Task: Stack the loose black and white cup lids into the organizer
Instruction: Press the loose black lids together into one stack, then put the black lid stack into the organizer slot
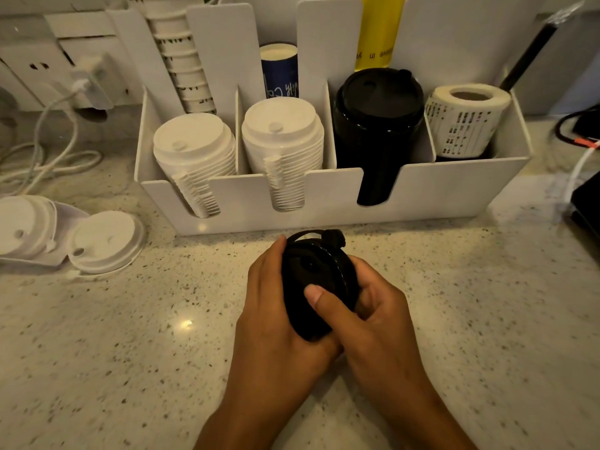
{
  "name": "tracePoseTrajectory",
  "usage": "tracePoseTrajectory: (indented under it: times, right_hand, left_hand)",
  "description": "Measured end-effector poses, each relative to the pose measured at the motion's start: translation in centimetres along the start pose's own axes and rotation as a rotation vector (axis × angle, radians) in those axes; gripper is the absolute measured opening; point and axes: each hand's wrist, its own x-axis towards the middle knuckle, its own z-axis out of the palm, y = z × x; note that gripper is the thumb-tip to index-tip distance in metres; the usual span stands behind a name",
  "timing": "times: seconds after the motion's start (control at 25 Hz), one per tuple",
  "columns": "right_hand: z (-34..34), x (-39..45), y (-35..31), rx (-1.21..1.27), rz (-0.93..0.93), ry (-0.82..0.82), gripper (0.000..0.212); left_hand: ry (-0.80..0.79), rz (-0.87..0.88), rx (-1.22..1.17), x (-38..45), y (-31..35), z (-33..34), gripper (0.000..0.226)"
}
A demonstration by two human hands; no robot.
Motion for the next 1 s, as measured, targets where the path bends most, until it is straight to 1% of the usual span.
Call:
tracePoseTrajectory:
  times: [0.08, 0.16, 0.2, 0.24, 0.28, 0.32, 0.36, 0.4, 0.44, 0.48, 0.56, 0.6, 0.84, 0.92, 1.0]
  right_hand:
    - [-0.1, 0.0, -0.2, -0.003, 0.005, -0.011, 0.029]
    - [-0.1, -0.2, -0.4, -0.005, 0.024, -0.045, 0.023]
    - [-0.3, -0.3, -0.6, -0.018, 0.033, -0.032, 0.022]
    - [-0.8, -0.4, -0.7, -0.063, 0.029, 0.020, 0.026]
    - [-1.6, -0.4, -0.6, -0.166, 0.013, 0.122, 0.033]
    - [-2.9, -0.1, -0.5, -0.320, -0.014, 0.254, 0.038]
    - [-4.4, 0.3, -0.5, -0.520, -0.049, 0.375, 0.041]
    - [-6.0, 0.8, -0.5, -0.738, -0.056, 0.443, 0.045]
    - [-7.6, 1.3, -0.2, -0.944, 0.005, 0.451, 0.055]
    - [-8.9, 1.9, 0.2, -1.111, 0.111, 0.429, 0.068]
    - [-10.2, 2.7, 0.8, -1.340, 0.273, 0.370, 0.084]
    - [-10.3, 2.8, 1.3, -1.404, 0.296, 0.350, 0.088]
    - [-9.7, 3.0, 1.1, -1.442, 0.303, 0.399, 0.093]
    - [-9.7, 3.2, 1.2, -1.448, 0.307, 0.411, 0.094]
    - [-9.5, 3.1, 1.4, -1.456, 0.296, 0.425, 0.094]
  left_hand:
    - [0.016, -0.022, -0.006, 0.0, 0.1, 0.0, 0.102]
    - [0.032, -0.057, -0.031, -0.1, 0.4, 0.0, 0.105]
    - [0.030, -0.064, -0.043, -0.2, 0.5, 0.0, 0.107]
    - [0.024, -0.062, -0.046, -0.2, 0.6, 0.1, 0.109]
    - [0.020, -0.055, -0.036, -0.2, 0.6, 0.1, 0.111]
    - [0.014, -0.051, -0.020, -0.2, 0.5, 0.0, 0.113]
    - [0.006, -0.052, -0.009, -0.1, 0.6, 0.0, 0.115]
    - [-0.002, -0.057, -0.005, 0.0, 0.6, 0.0, 0.116]
    - [-0.004, -0.063, 0.001, 0.0, 0.6, 0.0, 0.117]
    - [-0.001, -0.071, 0.011, -0.1, 0.6, -0.1, 0.118]
    - [0.002, -0.095, 0.033, -0.2, 0.8, -0.1, 0.121]
    - [-0.005, -0.109, 0.038, -0.2, 0.9, -0.1, 0.122]
    - [-0.085, -0.198, 0.048, 0.5, 3.0, -0.4, 0.132]
    - [-0.089, -0.205, 0.059, 1.5, 4.2, -0.7, 0.128]
    - [-0.090, -0.171, 0.086, 2.4, 5.4, -1.1, 0.124]
